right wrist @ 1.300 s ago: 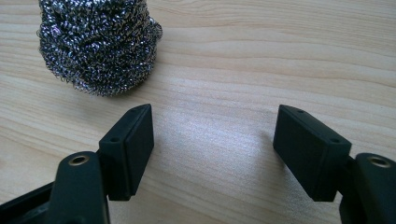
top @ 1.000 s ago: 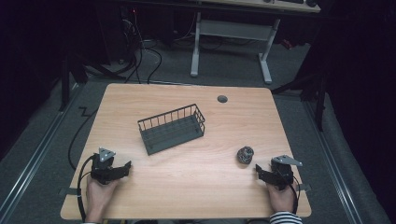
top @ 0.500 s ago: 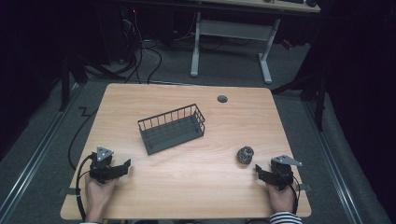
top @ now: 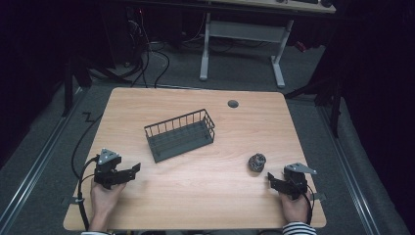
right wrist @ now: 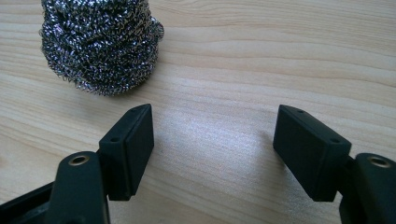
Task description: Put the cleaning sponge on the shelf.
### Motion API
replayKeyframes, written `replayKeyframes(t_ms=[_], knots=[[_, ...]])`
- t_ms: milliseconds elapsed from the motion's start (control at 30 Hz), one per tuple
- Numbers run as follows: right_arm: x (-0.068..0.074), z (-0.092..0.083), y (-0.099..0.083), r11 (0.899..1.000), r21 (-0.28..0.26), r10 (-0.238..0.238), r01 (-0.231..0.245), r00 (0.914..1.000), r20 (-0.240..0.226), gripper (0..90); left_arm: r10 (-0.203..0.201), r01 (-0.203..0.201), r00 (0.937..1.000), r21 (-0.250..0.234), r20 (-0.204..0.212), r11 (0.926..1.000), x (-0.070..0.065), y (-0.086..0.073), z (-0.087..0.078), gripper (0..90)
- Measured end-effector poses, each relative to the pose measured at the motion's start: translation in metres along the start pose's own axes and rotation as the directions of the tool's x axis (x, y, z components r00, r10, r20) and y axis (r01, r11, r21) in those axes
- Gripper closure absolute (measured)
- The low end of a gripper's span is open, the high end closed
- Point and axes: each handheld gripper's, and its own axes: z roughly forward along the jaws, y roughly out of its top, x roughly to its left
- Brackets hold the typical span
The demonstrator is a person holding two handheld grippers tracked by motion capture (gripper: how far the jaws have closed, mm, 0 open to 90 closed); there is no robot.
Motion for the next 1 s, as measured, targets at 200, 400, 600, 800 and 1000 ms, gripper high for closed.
replayKeyframes(t_ms=[200, 400, 600, 800, 1000], knots=[[0.0, 0.0, 0.0, 1.0, 0.0, 0.0, 0.0, 1.0, 0.0, 29.2, 0.009, -0.01, 0.9999, 0.002, 0.013, 1.0, -0.002, 0.007, -0.002, 20.1], [0.0, 0.0, 0.0, 1.0, 0.002, -0.002, 0.002, 1.0, -0.001, 29.2, 0.005, -0.004, 0.999, -0.019, 0.044, 0.9998, -0.005, 0.017, -0.008, 20.9], [0.0, 0.0, 0.0, 1.0, 0.002, -0.003, 0.003, 1.0, -0.001, 29.2, 0.018, -0.016, 0.9976, -0.03, 0.067, 0.9994, -0.013, 0.038, -0.017, 21.1], [0.0, 0.0, 0.0, 1.0, 0.002, -0.005, 0.005, 1.0, -0.003, 29.2, 0.03, -0.026, 0.9957, -0.044, 0.088, 0.9987, -0.02, 0.059, -0.02, 21.1], [0.001, 0.0, 0.0, 1.0, 0.003, -0.004, 0.004, 1.0, -0.005, 29.1, 0.038, -0.035, 0.9952, -0.034, 0.091, 0.9988, -0.026, 0.078, -0.012, 21.3]])
